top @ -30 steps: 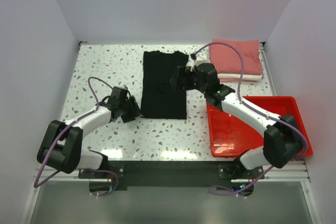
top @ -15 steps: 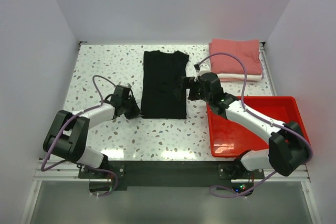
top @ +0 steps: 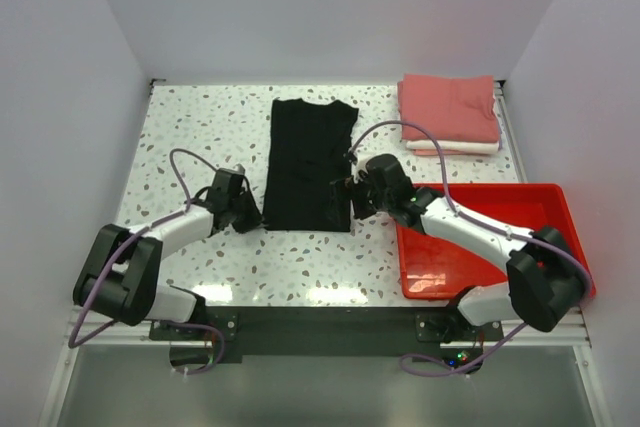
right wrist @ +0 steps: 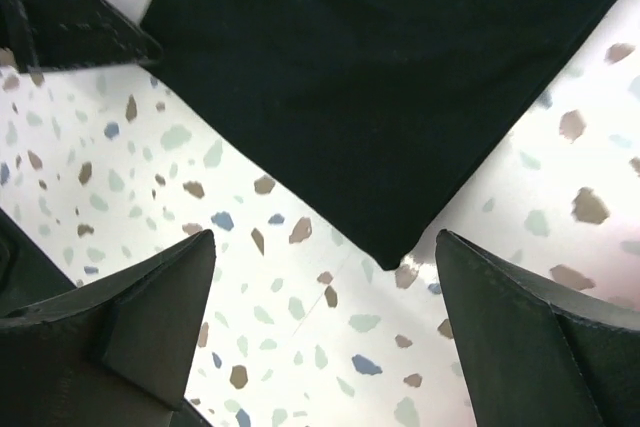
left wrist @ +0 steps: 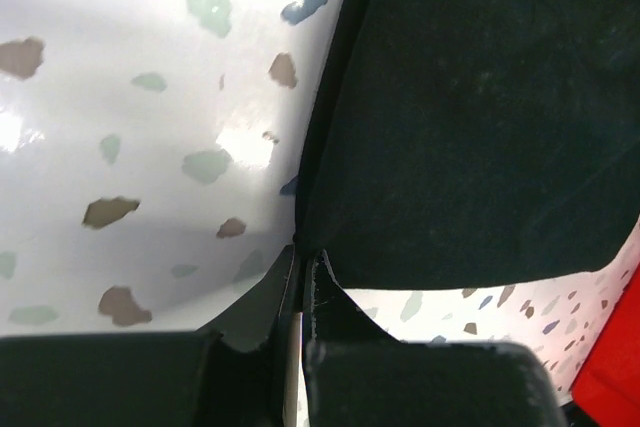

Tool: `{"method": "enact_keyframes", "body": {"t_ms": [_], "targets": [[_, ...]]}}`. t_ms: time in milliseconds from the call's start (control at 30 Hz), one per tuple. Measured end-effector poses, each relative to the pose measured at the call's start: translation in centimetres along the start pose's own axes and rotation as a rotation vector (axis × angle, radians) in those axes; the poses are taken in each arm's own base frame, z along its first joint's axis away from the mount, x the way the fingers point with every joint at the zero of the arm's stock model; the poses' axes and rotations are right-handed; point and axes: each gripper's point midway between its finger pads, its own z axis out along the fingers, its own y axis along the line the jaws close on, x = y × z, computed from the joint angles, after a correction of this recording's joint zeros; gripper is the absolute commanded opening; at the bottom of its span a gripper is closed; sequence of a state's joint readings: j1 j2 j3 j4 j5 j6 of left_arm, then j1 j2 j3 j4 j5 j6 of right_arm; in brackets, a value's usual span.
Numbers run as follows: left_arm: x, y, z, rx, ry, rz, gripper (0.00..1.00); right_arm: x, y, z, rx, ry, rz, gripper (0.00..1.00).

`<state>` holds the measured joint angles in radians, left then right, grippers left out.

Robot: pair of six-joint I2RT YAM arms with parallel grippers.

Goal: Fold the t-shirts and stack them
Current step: Fold the tshirt

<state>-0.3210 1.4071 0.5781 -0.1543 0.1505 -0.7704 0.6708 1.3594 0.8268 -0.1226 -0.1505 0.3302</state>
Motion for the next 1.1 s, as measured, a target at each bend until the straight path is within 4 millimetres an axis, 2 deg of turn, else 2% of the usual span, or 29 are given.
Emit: {"method": "enact_keyframes", "body": {"t_ms": [267,367,733,900,1067,1100], "targets": [[1.1,1.4,-1.2,-0.029,-0.015,-0.005,0.00,5.8,-0.3,1.2,0.003,0.173,-0.004,0.66],[1.3,1.7,-1.4,-0.034,-0.014,-0.006,0.00,7.1,-0.7,1.4,0.013,0.206,0.007,0.60],[1.5,2.0,-1.6,-0.046,-0.014,-0.007,0.00,9.6,-1.1,3.3,0.017,0.279,0.016,0.38],[1.5,2.1,-1.7,-0.050,-0.015,-0.008,0.00,9.5,-0.8,4.0,-0.003,0.266,0.020,0.29],[1.5,2.1,-1.7,-0.052,-0.017,-0.009,0.00,9.5,-0.8,4.4,-0.012,0.257,0.019,0.07],[1.5,2.2,-1.7,-0.055,-0.017,-0.011,0.00,9.5,-0.7,4.4,-0.016,0.256,0.020,0.00]]}}
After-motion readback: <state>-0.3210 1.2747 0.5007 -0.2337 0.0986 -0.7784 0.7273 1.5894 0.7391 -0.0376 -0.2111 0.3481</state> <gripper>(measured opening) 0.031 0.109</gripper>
